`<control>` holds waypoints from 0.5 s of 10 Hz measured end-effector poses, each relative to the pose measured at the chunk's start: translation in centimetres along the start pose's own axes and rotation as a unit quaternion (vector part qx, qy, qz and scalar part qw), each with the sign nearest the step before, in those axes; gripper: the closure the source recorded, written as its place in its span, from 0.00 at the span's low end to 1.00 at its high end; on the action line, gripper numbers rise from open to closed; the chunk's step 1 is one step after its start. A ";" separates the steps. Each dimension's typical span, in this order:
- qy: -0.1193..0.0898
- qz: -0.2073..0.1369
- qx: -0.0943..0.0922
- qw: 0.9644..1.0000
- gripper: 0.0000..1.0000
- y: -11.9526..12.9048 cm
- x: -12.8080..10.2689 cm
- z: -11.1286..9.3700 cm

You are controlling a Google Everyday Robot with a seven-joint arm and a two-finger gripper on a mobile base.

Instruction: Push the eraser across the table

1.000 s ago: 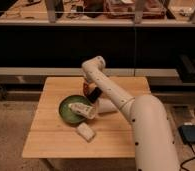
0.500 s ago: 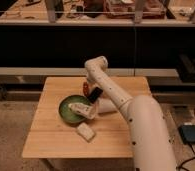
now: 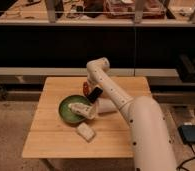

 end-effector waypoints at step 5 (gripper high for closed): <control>-0.002 -0.013 0.006 1.000 1.00 -0.9 -0.4 0.2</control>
